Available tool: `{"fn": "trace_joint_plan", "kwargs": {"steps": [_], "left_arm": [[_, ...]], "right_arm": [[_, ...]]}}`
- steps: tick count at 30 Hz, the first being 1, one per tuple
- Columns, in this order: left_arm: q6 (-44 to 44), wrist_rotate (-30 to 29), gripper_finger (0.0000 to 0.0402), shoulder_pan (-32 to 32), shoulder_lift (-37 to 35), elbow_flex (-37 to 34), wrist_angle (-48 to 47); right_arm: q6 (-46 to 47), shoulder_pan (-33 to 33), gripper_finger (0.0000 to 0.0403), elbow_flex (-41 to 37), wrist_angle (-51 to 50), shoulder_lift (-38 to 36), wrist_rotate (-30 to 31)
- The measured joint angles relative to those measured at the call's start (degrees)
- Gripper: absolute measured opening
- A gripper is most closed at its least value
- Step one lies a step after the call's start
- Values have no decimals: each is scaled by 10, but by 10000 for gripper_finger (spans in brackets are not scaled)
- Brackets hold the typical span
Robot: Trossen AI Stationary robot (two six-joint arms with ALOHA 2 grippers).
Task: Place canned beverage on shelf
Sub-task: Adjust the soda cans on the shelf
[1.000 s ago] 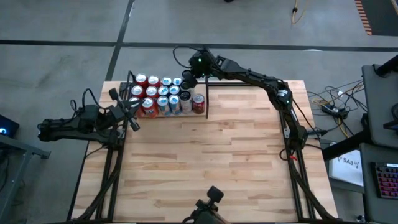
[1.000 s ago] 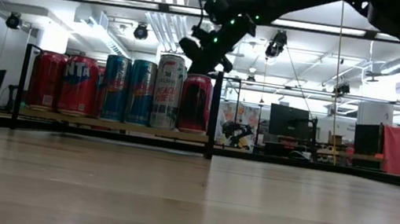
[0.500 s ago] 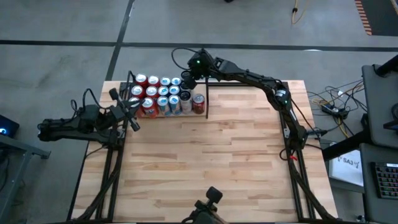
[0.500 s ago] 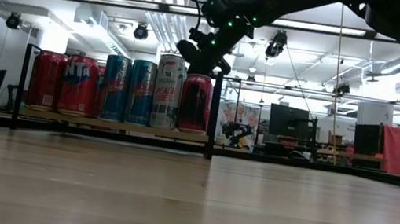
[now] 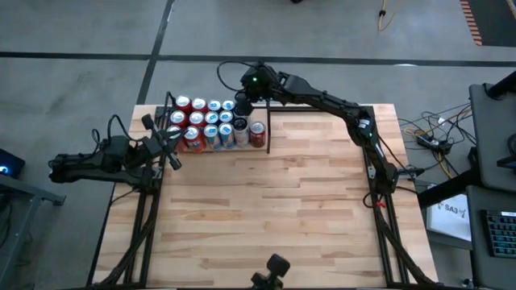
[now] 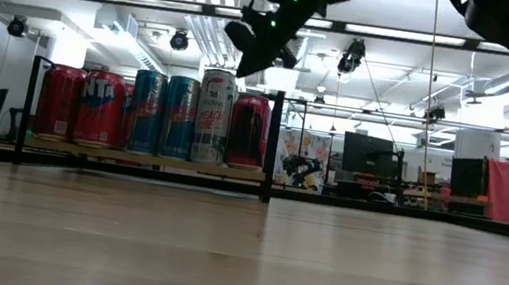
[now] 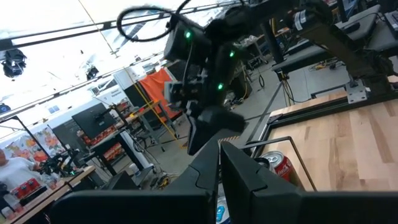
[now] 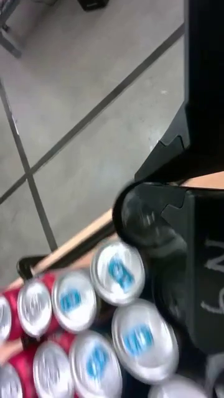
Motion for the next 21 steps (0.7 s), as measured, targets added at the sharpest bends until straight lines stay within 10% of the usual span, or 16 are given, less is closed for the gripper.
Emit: {"fn": "trace_joint_plan", "kwargs": {"steps": [21], "left_arm": [[0,0,0,0,0,0,0]], "right_arm": [[56,125,9,38,-146,-1,0]]}}
